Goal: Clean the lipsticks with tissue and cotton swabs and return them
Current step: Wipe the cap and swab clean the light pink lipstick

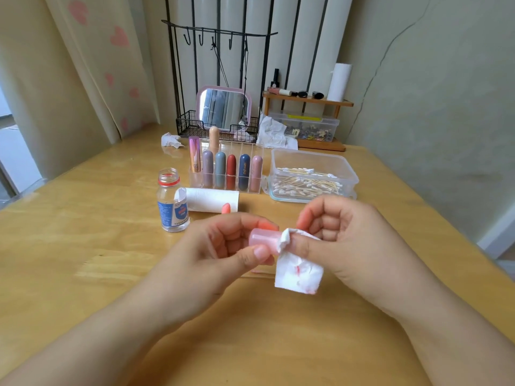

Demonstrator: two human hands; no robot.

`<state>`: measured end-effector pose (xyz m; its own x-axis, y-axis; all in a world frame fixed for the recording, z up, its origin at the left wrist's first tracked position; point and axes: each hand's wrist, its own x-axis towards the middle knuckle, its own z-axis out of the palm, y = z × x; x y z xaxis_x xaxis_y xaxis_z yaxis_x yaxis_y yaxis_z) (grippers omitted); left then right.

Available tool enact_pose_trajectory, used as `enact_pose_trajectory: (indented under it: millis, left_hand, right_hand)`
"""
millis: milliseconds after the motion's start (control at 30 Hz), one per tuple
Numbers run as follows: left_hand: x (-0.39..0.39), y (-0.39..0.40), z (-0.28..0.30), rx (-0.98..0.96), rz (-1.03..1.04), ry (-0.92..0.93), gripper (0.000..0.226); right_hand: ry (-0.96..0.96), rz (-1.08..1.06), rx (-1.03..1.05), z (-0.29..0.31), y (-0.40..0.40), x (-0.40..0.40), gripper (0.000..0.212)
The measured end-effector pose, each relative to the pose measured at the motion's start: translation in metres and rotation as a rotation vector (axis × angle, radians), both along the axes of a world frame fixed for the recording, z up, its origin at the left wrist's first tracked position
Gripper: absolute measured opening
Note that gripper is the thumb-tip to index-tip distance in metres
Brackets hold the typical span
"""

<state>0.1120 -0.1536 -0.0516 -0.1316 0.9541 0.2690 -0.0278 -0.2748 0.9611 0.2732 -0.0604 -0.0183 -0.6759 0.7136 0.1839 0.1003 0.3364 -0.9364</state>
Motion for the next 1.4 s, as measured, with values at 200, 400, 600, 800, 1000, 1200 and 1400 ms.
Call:
enact_pose_trajectory:
  millis: [200, 400, 600, 800, 1000, 1200, 1400]
  left_hand:
    - [-0.001, -0.001, 0.000, 0.080, -0.024, 0.112, 0.021]
    - [-0.003, 0.000, -0.001, 0.083, -0.013, 0.211, 0.033]
    - [-0.004, 0.002, -0.003, -0.028, 0.046, 0.123, 0.025]
    - [-0.006, 0.002, -0.001, 0.142, 0.049, 0.137, 0.019]
    - [-0.004, 0.002, -0.003, -0.076, 0.069, 0.125, 0.044]
    - [-0.007, 0.002, -0.001, 0.017, 0.057, 0.144, 0.014]
    - [-0.006, 0.002, 0.003, 0.018, 0.242, 0.183, 0.021]
  right_hand:
    - [-0.120, 0.155, -0.212, -0.001, -0.003, 0.001, 0.027]
    - [-0.056, 0.087, -0.114, 0.000, -0.005, -0.001, 0.018]
    - [-0.168, -0.080, 0.379, 0.005, -0.017, 0.000, 0.012]
    - [-0.110, 0.004, -0.094, -0.003, -0.012, -0.005, 0.011]
    - [-0.148, -0.089, 0.216, 0.000, -0.014, -0.004, 0.014]
    - [-0.163, -0.043, 0.098, -0.006, -0.007, -0.005, 0.010]
    - [-0.021, -0.137, -0.061, -0.009, 0.006, -0.006, 0.017]
